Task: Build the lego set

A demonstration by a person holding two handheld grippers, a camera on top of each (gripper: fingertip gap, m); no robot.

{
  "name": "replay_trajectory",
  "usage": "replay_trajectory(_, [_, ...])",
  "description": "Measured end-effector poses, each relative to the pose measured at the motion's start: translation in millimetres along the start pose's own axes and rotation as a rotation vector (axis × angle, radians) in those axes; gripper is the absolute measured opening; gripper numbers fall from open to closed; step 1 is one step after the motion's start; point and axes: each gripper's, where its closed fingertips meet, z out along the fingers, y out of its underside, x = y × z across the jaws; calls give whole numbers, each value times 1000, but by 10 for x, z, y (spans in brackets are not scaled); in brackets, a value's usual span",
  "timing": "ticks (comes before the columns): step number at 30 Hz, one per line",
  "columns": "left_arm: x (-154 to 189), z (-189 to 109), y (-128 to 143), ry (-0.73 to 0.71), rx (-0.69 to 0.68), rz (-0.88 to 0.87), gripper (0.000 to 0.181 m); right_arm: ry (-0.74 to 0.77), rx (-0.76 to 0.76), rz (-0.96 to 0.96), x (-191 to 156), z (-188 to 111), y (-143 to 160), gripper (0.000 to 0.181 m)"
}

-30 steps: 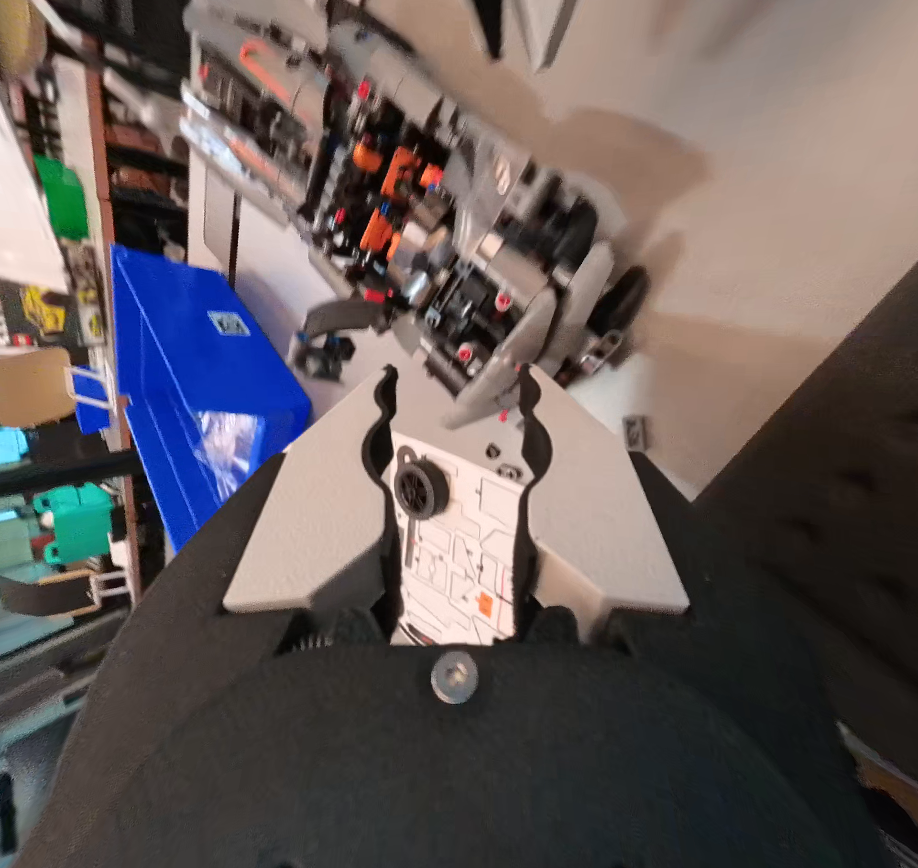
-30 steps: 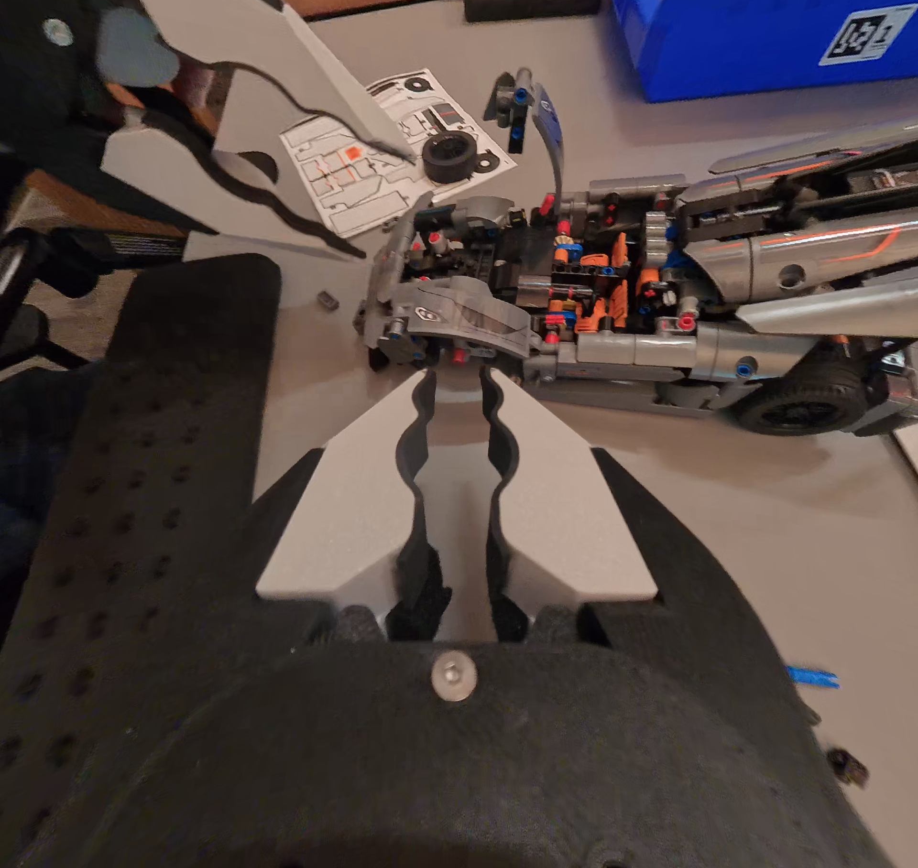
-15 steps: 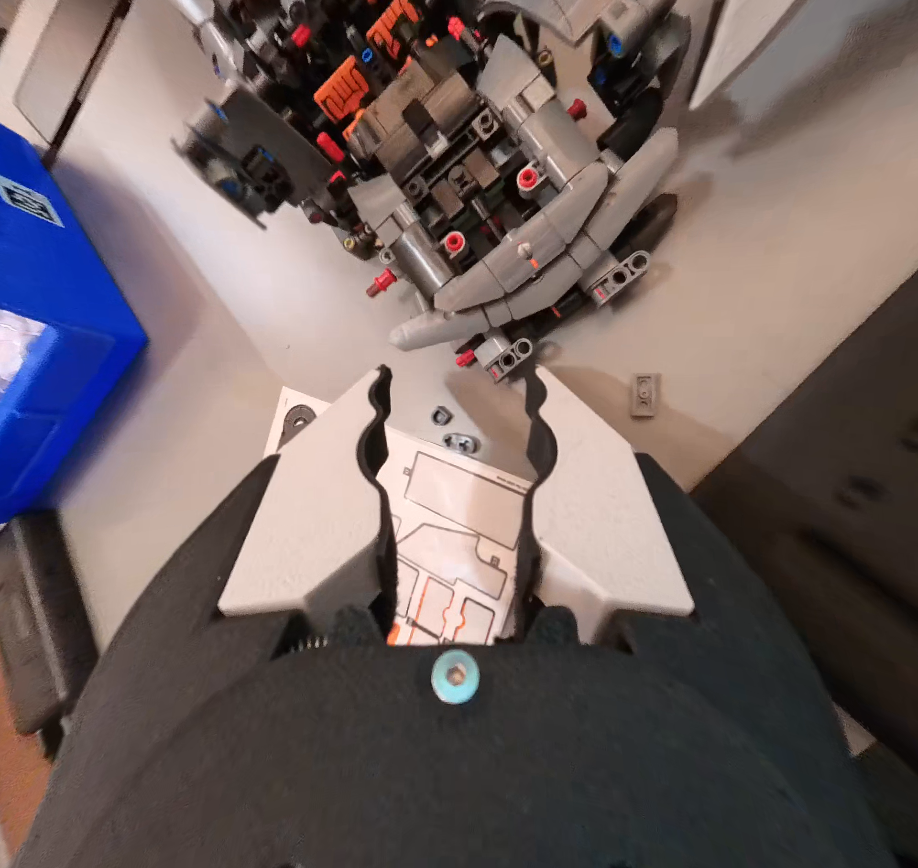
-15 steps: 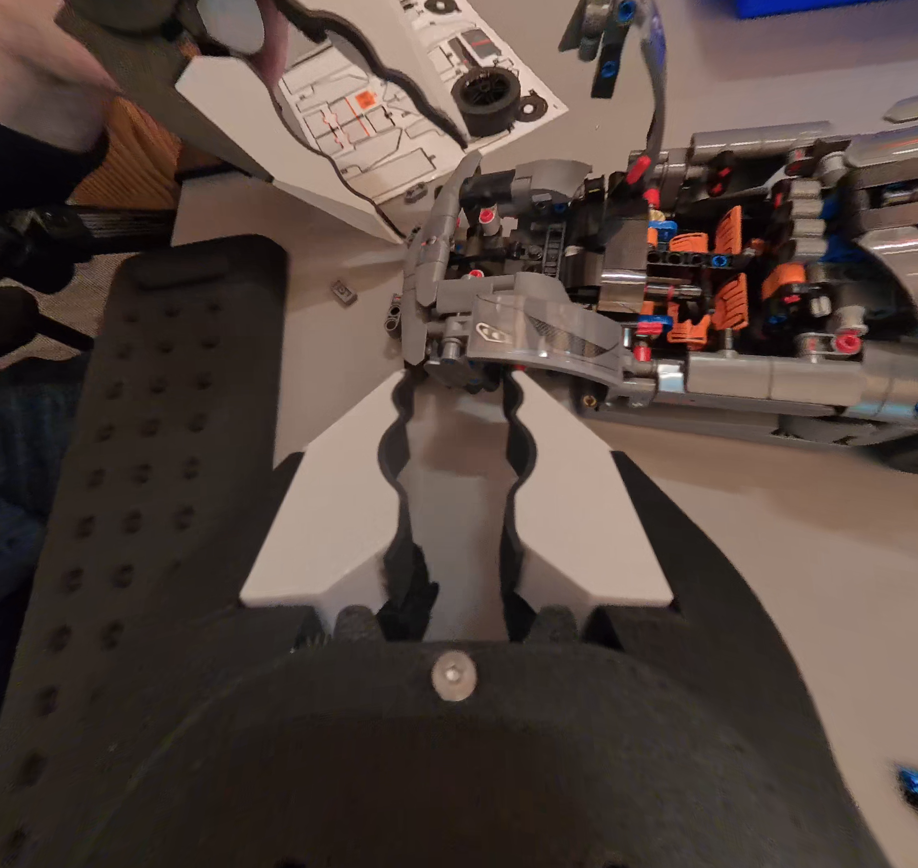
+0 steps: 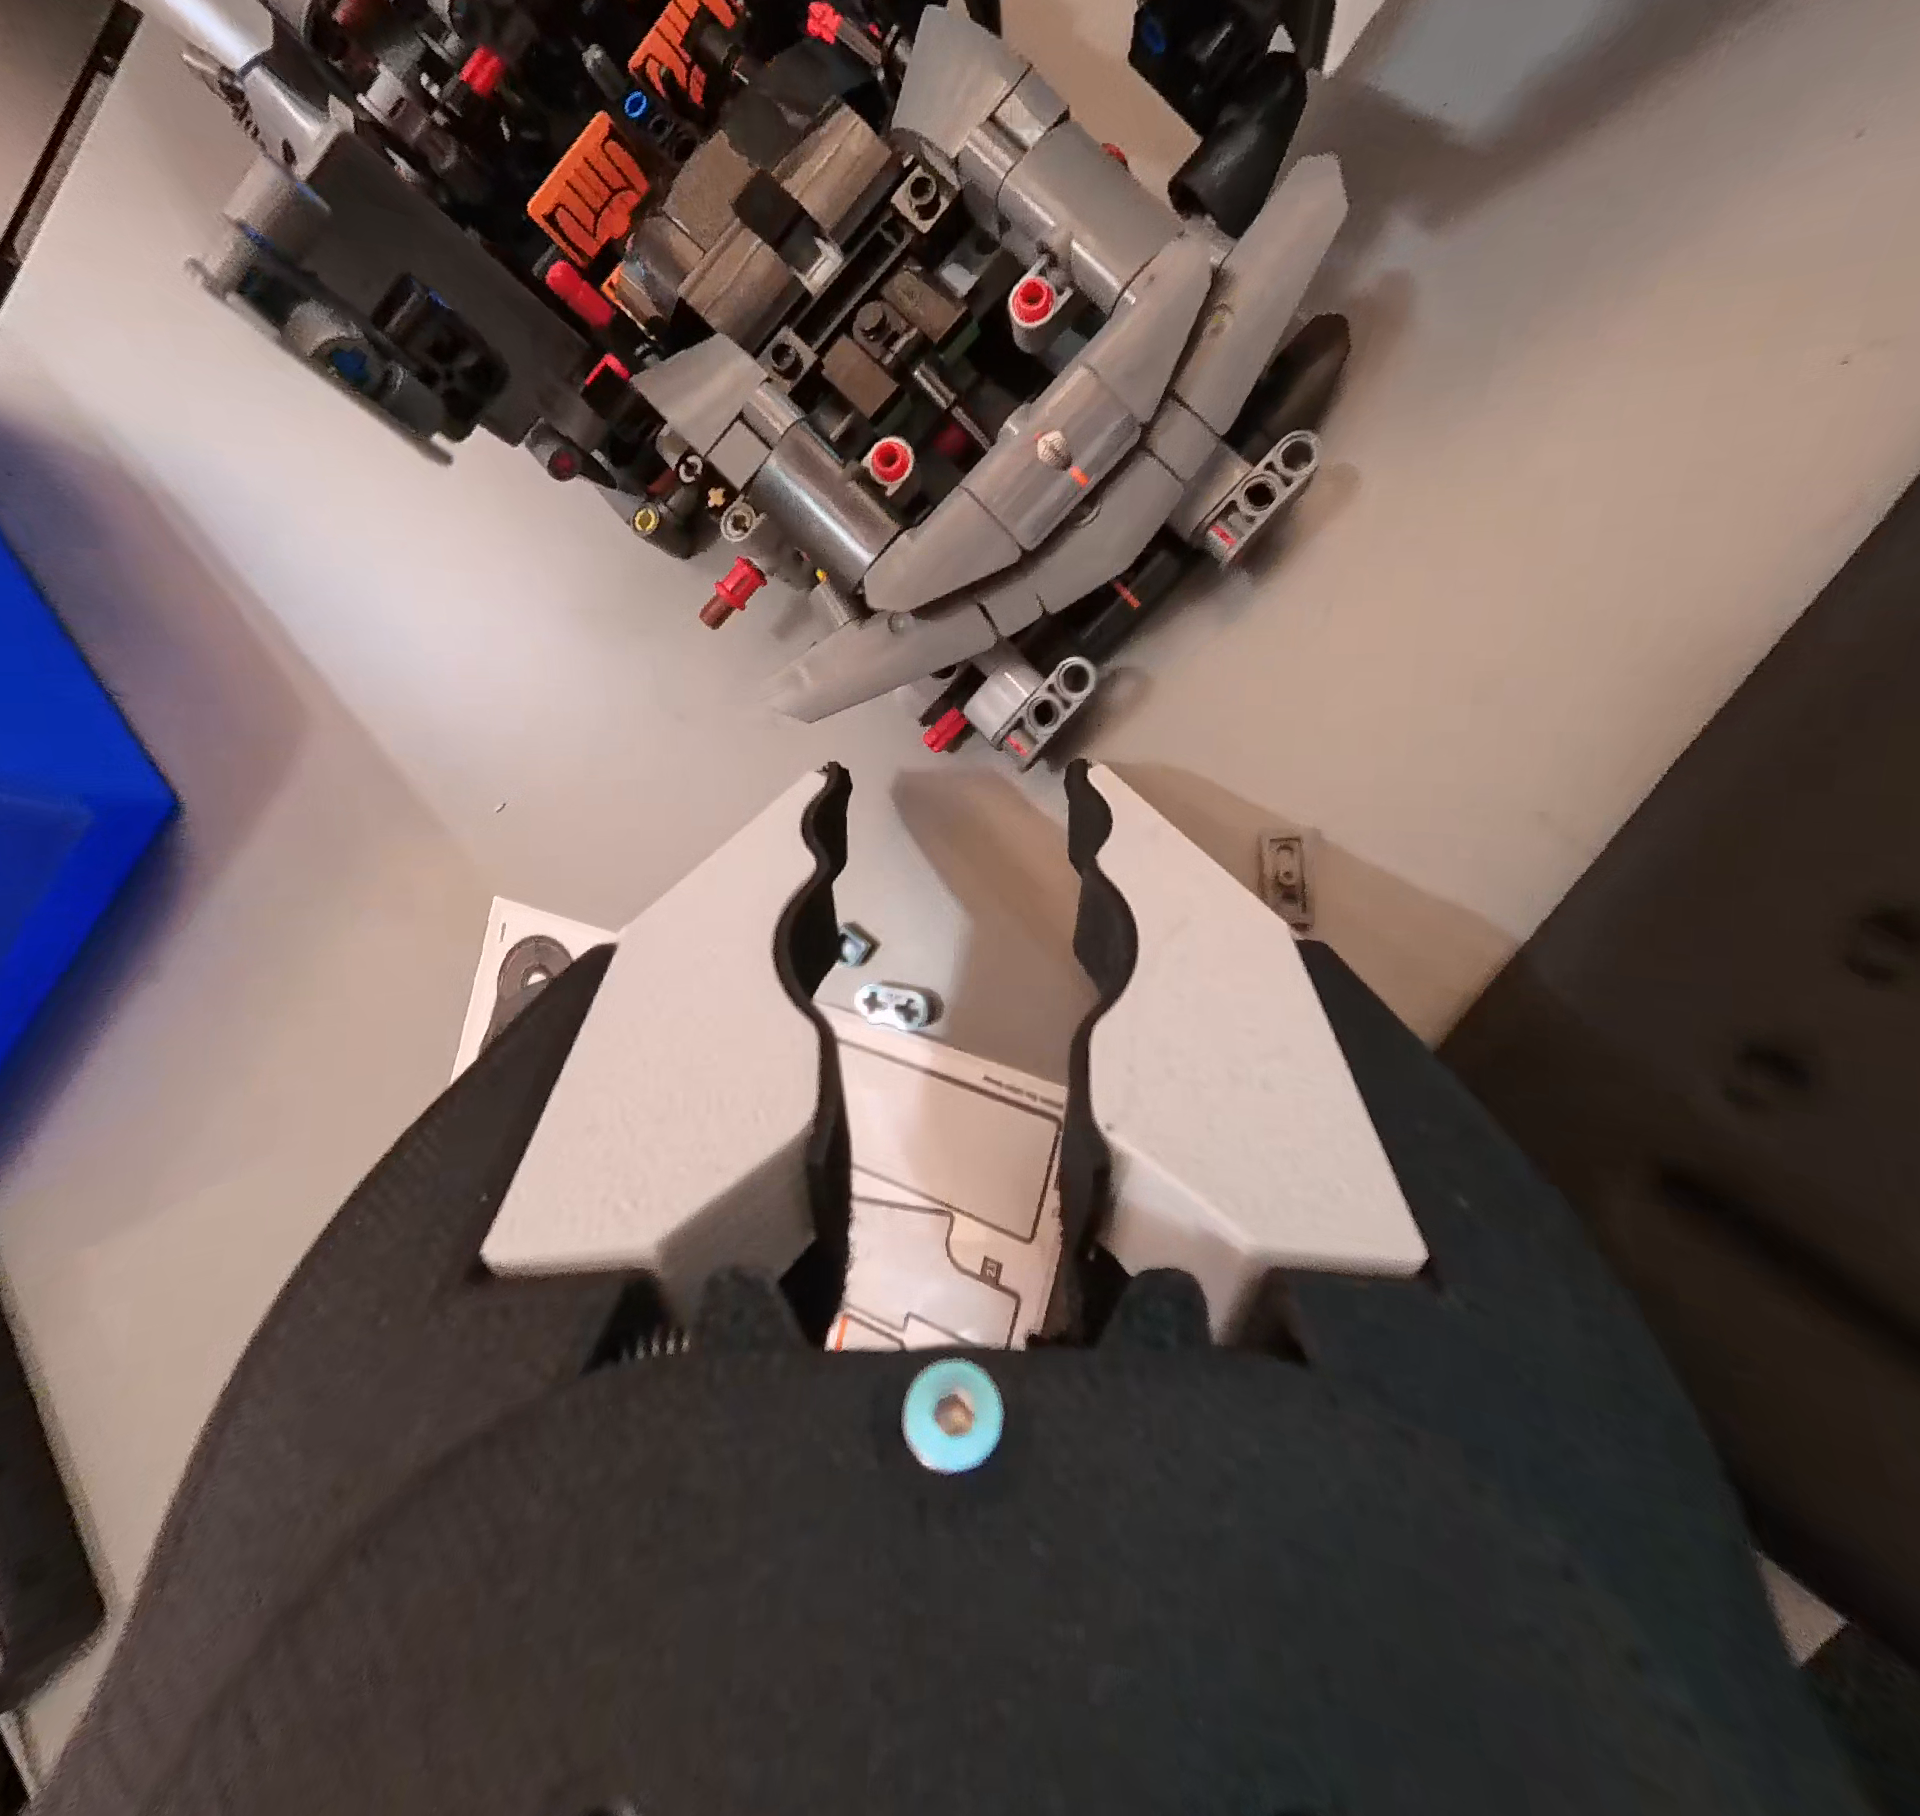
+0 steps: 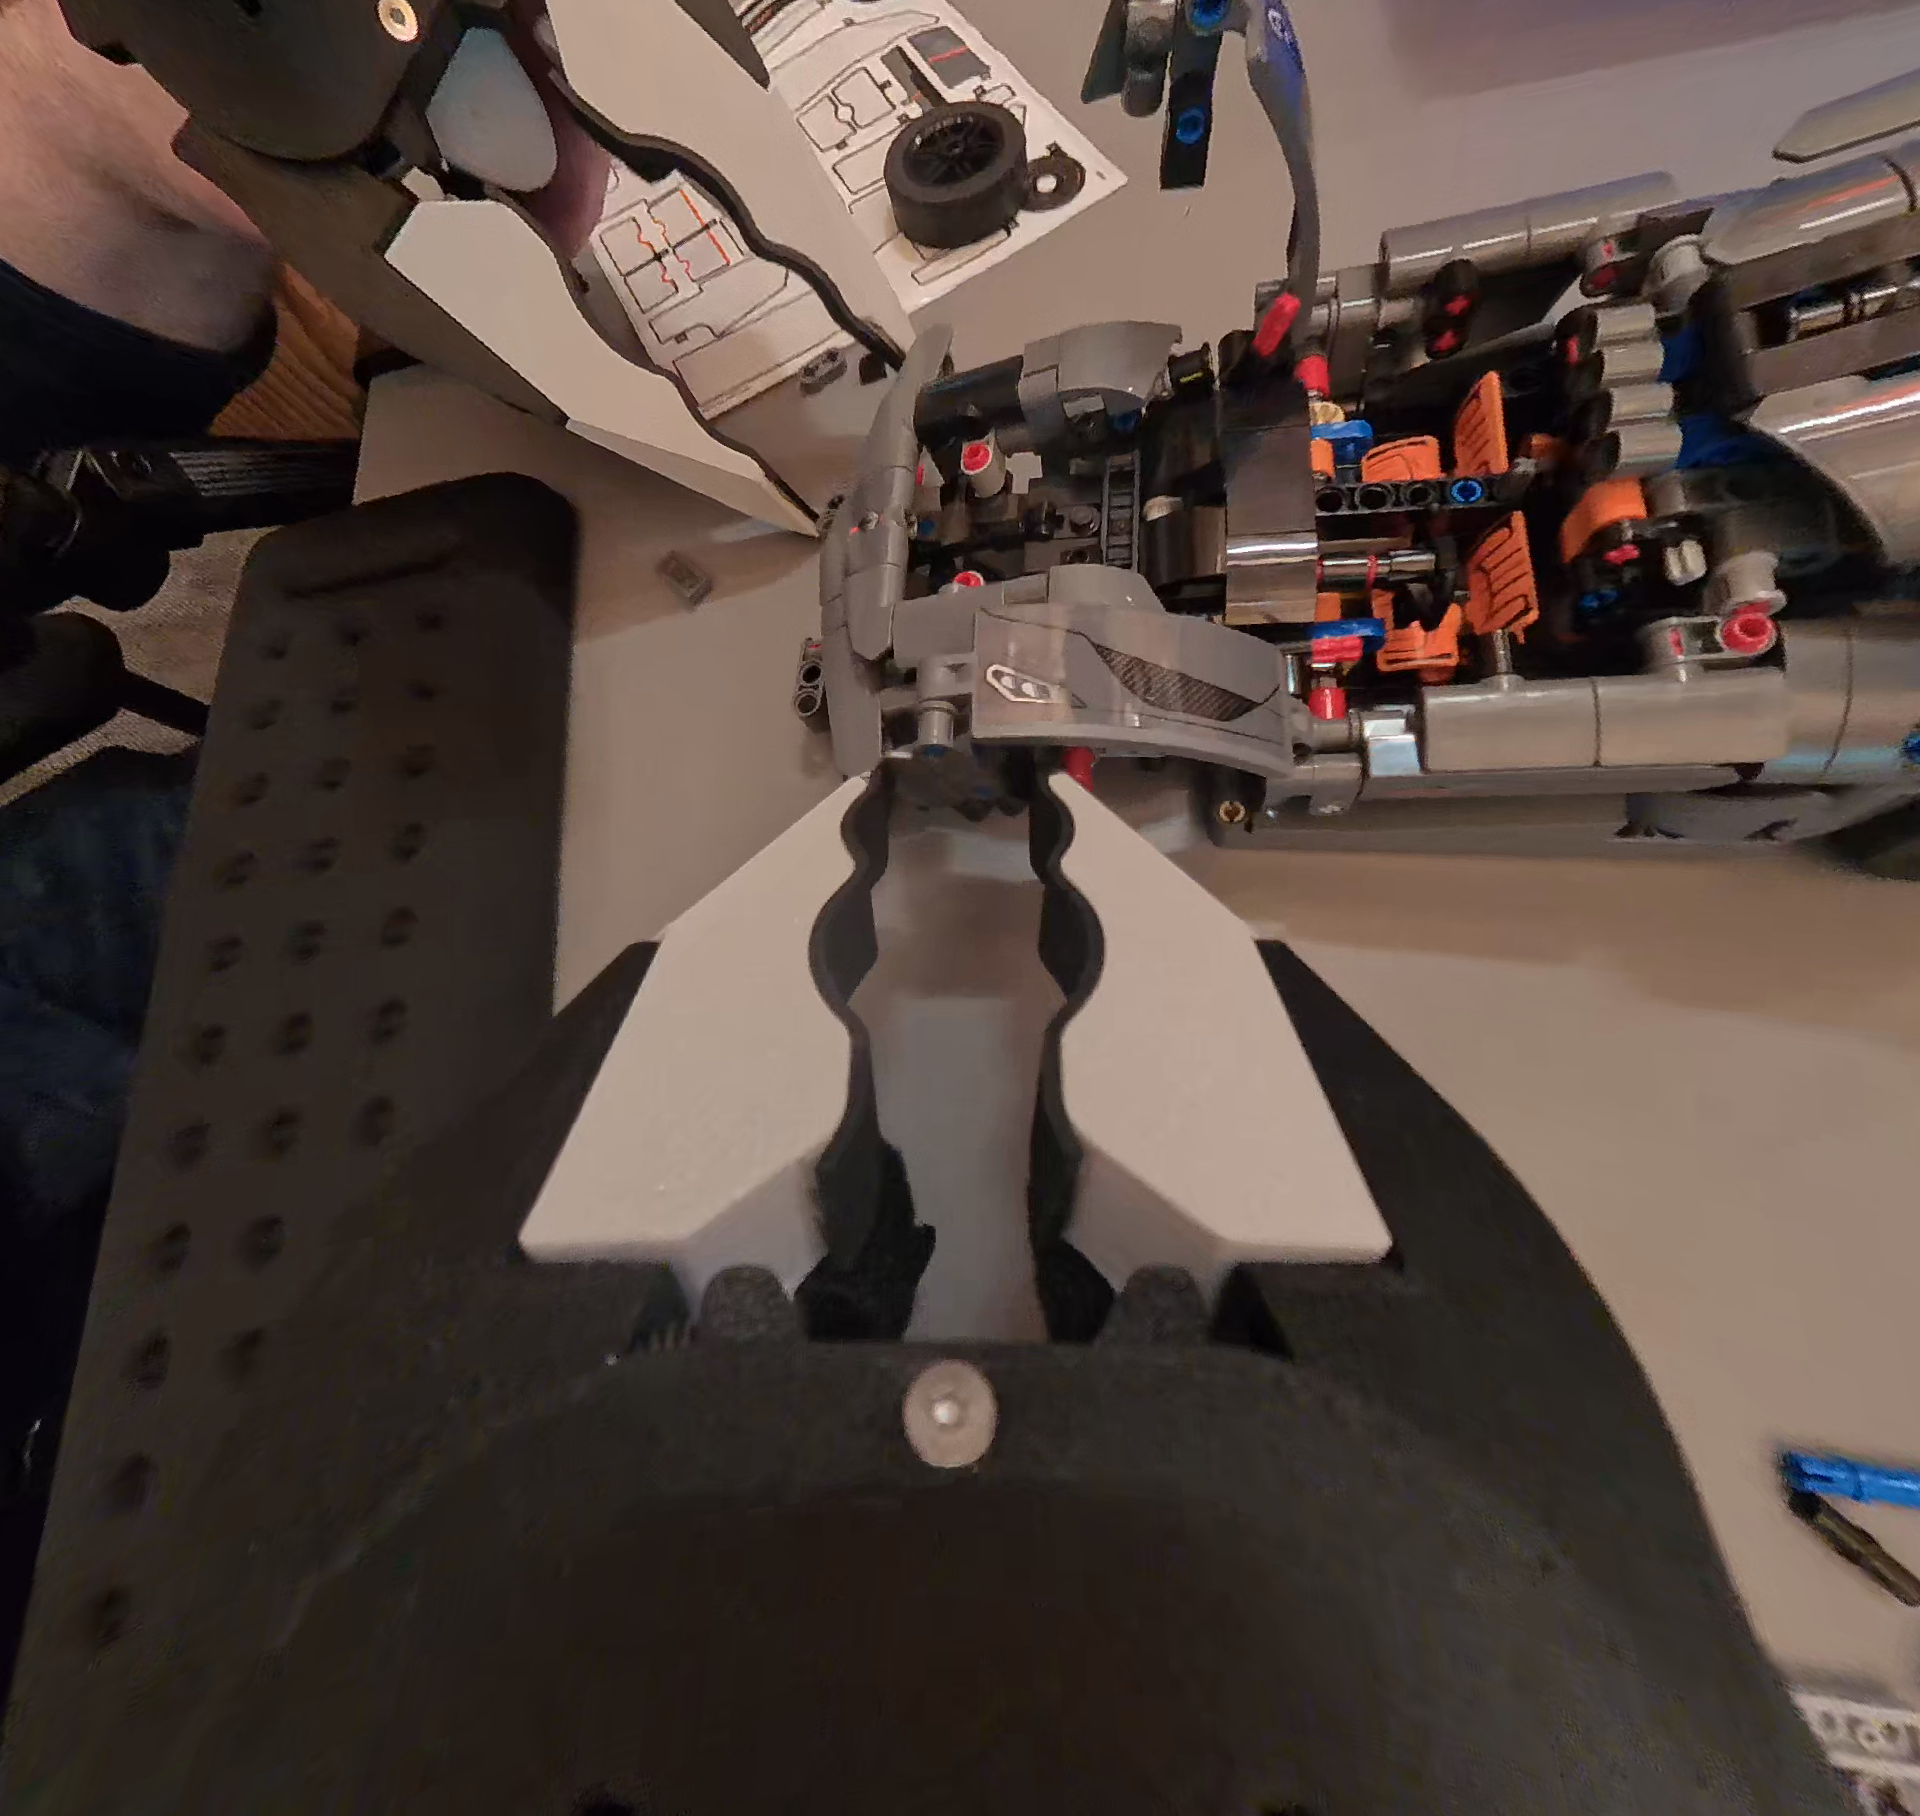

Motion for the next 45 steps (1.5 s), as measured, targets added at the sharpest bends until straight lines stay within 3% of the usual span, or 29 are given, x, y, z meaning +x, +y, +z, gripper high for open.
replay_trajectory(11, [235,46,-123,86,11,42,24,-14,-27,36,75,-144,90,24])
replay_trajectory(18, [150,62,-128,67,11,40,36,-76,2,121,200,-420,158,19])
replay_trajectory(23, [152,120,-209,77,46,70,37,-86,5,102,220,-455,182,19])
replay_trajectory(31, [52,140,-374,-67,110,220,35,-94,2,105,239,-493,208,19])
replay_trajectory(45, [18,164,-469,-197,88,375,8,-59,12,76,233,-498,167,19])
